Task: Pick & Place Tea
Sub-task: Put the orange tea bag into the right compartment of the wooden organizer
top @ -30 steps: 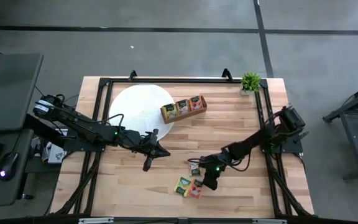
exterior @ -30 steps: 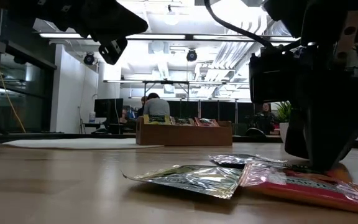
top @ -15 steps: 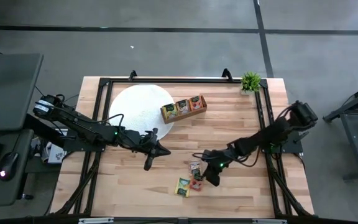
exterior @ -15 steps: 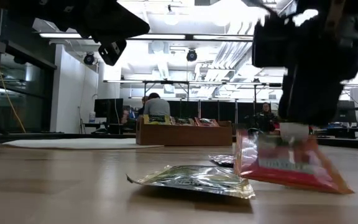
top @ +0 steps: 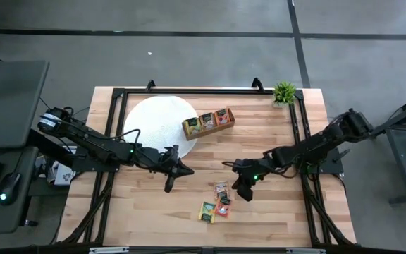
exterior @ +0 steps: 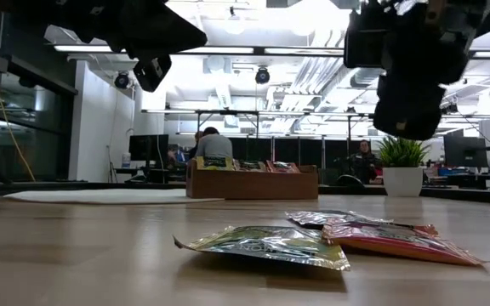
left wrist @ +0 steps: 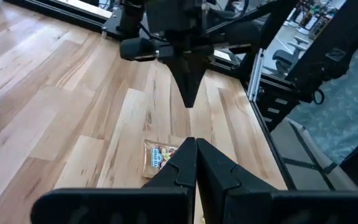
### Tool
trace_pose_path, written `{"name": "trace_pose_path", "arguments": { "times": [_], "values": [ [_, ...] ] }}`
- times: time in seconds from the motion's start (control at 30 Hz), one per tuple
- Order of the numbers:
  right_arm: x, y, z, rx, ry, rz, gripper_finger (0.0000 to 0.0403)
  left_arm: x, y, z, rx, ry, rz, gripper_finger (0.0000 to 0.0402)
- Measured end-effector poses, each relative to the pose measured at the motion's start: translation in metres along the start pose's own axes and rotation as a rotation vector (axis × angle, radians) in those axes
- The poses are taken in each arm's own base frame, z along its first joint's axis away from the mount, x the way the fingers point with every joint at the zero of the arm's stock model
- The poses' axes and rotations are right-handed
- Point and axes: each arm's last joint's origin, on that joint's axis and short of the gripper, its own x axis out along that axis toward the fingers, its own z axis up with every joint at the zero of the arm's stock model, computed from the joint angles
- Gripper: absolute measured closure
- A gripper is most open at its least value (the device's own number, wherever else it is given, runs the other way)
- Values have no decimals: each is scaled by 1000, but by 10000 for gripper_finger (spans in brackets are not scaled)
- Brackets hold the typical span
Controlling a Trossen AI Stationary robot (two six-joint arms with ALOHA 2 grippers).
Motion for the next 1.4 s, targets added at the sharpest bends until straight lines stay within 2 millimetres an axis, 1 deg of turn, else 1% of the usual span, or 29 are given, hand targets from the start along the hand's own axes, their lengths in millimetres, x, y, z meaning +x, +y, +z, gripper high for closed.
{"name": "trace_pose_path", "arguments": {
  "times": [0.03,0.1,0.17,0.27,0.33,0.4,0.47,0.6,0.7,0.77,0.87,0.97,1.07,1.2,1.4],
  "values": [
    [1,-1,-1,-5,9,-8,403,2,0,-2,0,9,-7,401],
    [4,-3,-2,-8,24,-24,403,12,0,-8,14,46,-14,401],
    [7,-5,-3,-11,25,-39,403,21,1,-18,48,115,-13,401],
    [12,-7,-4,-14,33,-56,403,42,-14,-15,93,117,-90,401],
    [14,-9,-5,-17,38,-68,403,60,-22,-23,140,158,-109,401],
    [15,-11,-7,-19,50,-88,403,74,-27,-36,169,232,-100,401],
    [15,-12,-7,-10,48,-115,403,93,-38,-37,175,226,-96,401],
    [15,-17,-12,-4,80,-166,403,117,-54,-48,200,254,-92,401],
    [15,-19,-13,-2,92,-185,403,139,-68,-51,220,234,-103,401],
    [14,-21,-14,-1,104,-199,403,148,-75,-54,240,262,-65,401],
    [14,-20,-15,-18,107,-205,403,166,-83,-55,249,278,-25,401],
    [15,-20,-16,-31,108,-205,403,176,-87,-62,269,356,-2,401],
    [15,-19,-17,-43,106,-206,403,187,-91,-62,271,381,-10,401],
    [15,-17,-19,-56,107,-204,403,190,-87,-75,273,467,23,401],
    [16,-14,-21,-55,110,-191,403,190,-84,-82,247,523,57,401]
  ]
}}
